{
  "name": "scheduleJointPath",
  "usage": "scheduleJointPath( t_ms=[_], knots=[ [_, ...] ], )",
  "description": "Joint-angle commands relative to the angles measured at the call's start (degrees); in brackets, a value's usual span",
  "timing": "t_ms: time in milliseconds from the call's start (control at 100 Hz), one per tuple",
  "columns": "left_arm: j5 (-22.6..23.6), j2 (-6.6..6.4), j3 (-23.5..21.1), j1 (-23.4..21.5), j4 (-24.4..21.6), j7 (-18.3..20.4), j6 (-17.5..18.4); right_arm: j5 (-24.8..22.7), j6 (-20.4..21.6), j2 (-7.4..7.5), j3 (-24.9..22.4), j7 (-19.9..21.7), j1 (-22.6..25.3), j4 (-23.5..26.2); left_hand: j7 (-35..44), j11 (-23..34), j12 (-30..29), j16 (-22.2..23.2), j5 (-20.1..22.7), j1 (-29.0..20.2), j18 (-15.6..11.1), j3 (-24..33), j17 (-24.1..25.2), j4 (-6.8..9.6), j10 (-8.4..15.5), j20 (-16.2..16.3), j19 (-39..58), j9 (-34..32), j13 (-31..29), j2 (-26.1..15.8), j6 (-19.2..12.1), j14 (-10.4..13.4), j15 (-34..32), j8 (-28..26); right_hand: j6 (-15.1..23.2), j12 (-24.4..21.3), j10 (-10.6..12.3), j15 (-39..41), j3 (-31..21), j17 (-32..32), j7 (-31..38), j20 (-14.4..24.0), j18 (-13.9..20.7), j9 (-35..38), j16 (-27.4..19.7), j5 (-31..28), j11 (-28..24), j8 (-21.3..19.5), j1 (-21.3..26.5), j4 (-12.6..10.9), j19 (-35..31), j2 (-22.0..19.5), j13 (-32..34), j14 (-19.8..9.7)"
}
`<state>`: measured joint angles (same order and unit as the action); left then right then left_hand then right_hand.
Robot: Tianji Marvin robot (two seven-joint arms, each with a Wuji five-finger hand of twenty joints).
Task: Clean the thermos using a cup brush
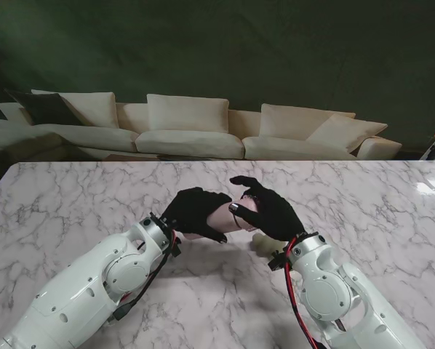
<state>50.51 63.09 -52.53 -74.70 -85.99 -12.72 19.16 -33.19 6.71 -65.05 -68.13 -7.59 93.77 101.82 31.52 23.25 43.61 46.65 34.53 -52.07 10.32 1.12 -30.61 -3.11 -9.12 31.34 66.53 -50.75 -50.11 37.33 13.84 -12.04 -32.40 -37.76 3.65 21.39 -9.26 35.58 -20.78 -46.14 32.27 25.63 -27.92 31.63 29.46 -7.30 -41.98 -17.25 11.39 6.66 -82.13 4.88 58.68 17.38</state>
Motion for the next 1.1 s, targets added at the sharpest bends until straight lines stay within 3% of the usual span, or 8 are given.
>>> scheduleJointPath(
  t_ms=[0, 120, 240, 580, 680, 870, 970, 1090],
  knots=[
    [-0.1, 0.40, 0.0, 0.3, -0.8, 0.4, 0.1, -0.5, 0.6, 0.18, 0.1, -0.6, 0.4, -0.1, 8.1, 3.8, 1.5, 3.2, 6.2, -19.4, -2.7, 28.1, 0.1, 3.93, 5.7, 1.5, 2.4, -1.1, -3.7, -24.6, -11.2, 4.6, -10.1, -1.4, 3.4, -0.5, 1.9, 2.3, 2.7, 2.3, -6.3, 2.6, -1.4, -3.9, 0.6, 2.6, 1.2, 0.4, -3.1, -1.6, 0.0, -2.2, -3.0, -2.2],
    [0.0, 0.41, 0.0, 0.2, -1.0, 0.1, 0.3, -2.5, -0.3, 0.31, 0.3, -0.9, 0.5, 0.3, 8.1, 3.8, 1.5, 3.2, 6.2, -19.4, -2.7, 28.1, 0.1, 3.93, 5.7, 1.5, 2.4, -1.1, -3.6, -24.7, -11.1, 4.5, -10.1, -1.4, 5.7, -1.2, 2.6, 2.5, 3.0, 5.1, -12.7, 3.8, -1.9, -8.0, -0.1, 2.7, 2.5, -0.7, -5.1, -1.9, -0.3, -1.5, -6.9, -3.0],
    [0.0, 0.45, -0.1, 0.2, -0.9, -0.1, 0.4, -8.1, -3.4, 0.77, 0.4, -1.4, 0.9, 1.2, 8.0, 3.8, 1.5, 3.2, 6.0, -19.5, -2.7, 28.1, 0.2, 3.92, 5.6, 1.5, 2.3, -1.0, -3.5, -24.7, -11.1, 4.5, -10.1, -1.4, 10.8, -2.8, 3.6, -0.8, 0.4, 6.3, -33.1, 5.1, -2.6, -12.1, -2.1, -0.7, 6.0, -7.6, -11.4, -1.1, 0.6, -2.2, -9.9, -3.5],
    [0.2, 0.31, -0.6, -0.1, -1.3, 0.3, 0.4, -9.9, 0.7, 0.78, -1.8, -3.8, 2.8, 3.1, 7.9, 3.9, 1.5, 3.2, 6.1, -19.5, -2.7, 28.0, 0.2, 3.87, 5.6, 1.6, 2.4, -1.0, -3.6, -24.7, -11.1, 4.5, -10.1, -1.4, 10.8, -9.2, 5.2, -17.1, -6.6, 20.9, -34.6, 3.4, -5.9, -21.5, -10.4, -1.9, 19.5, 6.1, -16.1, -0.6, 13.1, 2.2, -25.3, -5.5],
    [0.3, 0.28, -0.8, -0.2, -1.3, 0.3, 0.4, -10.1, 6.5, 1.01, -3.9, -3.6, 3.6, 3.3, 8.0, 3.9, 1.5, 3.3, 6.1, -19.5, -2.6, 28.0, 0.2, 3.87, 5.5, 1.6, 2.4, -1.0, -3.6, -24.7, -11.1, 4.5, -10.2, -1.4, 7.8, -10.4, 5.1, -20.6, -8.0, 27.9, -34.4, 2.3, -3.2, -21.6, -12.0, -1.9, 22.8, 6.8, -11.5, -1.1, 19.1, 5.0, -30.4, -7.4],
    [0.1, 0.28, -1.1, -0.3, -1.3, 0.5, 0.2, -15.3, 23.6, 1.67, -10.0, -6.2, 4.2, 0.6, 7.9, 3.9, 1.6, 3.3, 6.1, -19.5, -2.5, 28.1, 0.3, 3.88, 5.5, 1.6, 2.5, -1.1, -3.6, -24.7, -11.1, 4.4, -10.2, -1.4, 3.9, -9.7, 4.4, -22.7, -13.8, 33.1, -33.3, 1.6, 5.2, -21.5, -13.5, -1.4, 21.9, 1.2, 9.2, -6.0, 25.2, 19.0, -31.5, -10.8],
    [0.3, 0.25, -1.3, -0.4, -1.4, 0.5, 0.3, -19.4, 26.2, 2.24, -13.0, -6.4, 5.9, 1.4, 7.9, 3.9, 1.6, 3.3, 6.2, -19.5, -2.6, 28.1, 0.2, 3.89, 5.5, 1.6, 2.5, -1.1, -3.6, -24.7, -11.1, 4.4, -10.2, -1.4, 4.5, -9.9, 4.0, -24.0, -28.4, 33.5, -34.0, 2.0, 5.0, -21.5, -14.5, -1.2, 22.4, -1.3, 12.3, -11.2, 26.5, 27.0, -31.1, -10.6],
    [0.3, 0.26, -1.4, -0.3, -1.4, 0.4, 0.5, -26.1, 25.5, 3.24, -15.7, -6.5, 7.6, 3.0, 8.0, 3.9, 1.6, 3.3, 6.2, -19.5, -2.5, 28.1, 0.2, 3.88, 5.6, 1.6, 2.5, -1.1, -3.6, -24.7, -11.1, 4.4, -10.3, -1.4, 6.2, -10.7, 3.4, -24.7, -43.1, 33.1, -34.6, 1.5, 4.7, -21.6, -15.0, -1.5, 24.1, 1.4, 14.2, -11.3, 27.6, 32.4, -30.5, -10.4]
  ],
)
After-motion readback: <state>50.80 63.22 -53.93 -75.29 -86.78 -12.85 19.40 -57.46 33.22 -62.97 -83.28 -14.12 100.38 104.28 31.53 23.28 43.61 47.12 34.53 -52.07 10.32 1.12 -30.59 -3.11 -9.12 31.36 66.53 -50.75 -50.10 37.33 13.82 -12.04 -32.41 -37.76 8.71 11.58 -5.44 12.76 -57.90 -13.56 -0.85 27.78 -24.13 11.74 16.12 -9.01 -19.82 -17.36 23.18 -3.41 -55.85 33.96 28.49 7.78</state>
